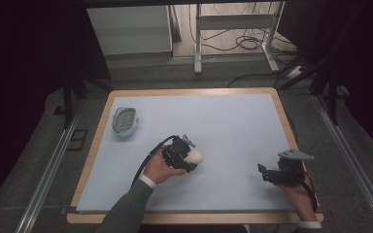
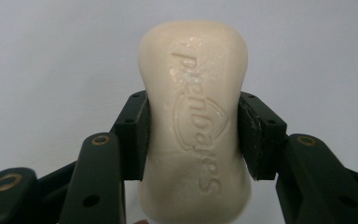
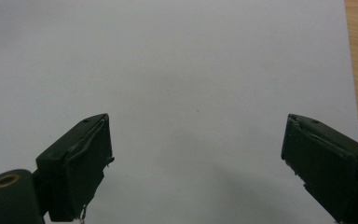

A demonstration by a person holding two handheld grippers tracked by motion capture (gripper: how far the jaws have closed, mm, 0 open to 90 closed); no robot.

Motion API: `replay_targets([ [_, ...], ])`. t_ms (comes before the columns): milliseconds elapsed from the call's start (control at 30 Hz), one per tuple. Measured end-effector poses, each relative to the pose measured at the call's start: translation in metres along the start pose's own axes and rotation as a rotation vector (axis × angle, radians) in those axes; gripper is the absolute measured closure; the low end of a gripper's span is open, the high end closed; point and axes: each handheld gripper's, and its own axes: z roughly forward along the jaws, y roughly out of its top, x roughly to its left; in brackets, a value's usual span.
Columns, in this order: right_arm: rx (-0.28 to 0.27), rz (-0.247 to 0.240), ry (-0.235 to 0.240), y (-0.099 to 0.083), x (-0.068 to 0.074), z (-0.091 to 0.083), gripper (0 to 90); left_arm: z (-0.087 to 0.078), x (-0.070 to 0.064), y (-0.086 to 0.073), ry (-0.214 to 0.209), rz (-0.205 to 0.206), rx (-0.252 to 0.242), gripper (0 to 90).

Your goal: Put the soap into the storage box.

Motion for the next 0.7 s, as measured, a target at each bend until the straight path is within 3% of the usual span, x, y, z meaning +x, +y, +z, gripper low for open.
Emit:
replay_targets([
  [700, 0.003, 0.001, -0.002, -0.001, -0.001, 0.001, 8.4, -0.026, 0.032, -0.009, 0.029, -0.064, -0.036, 49.7],
])
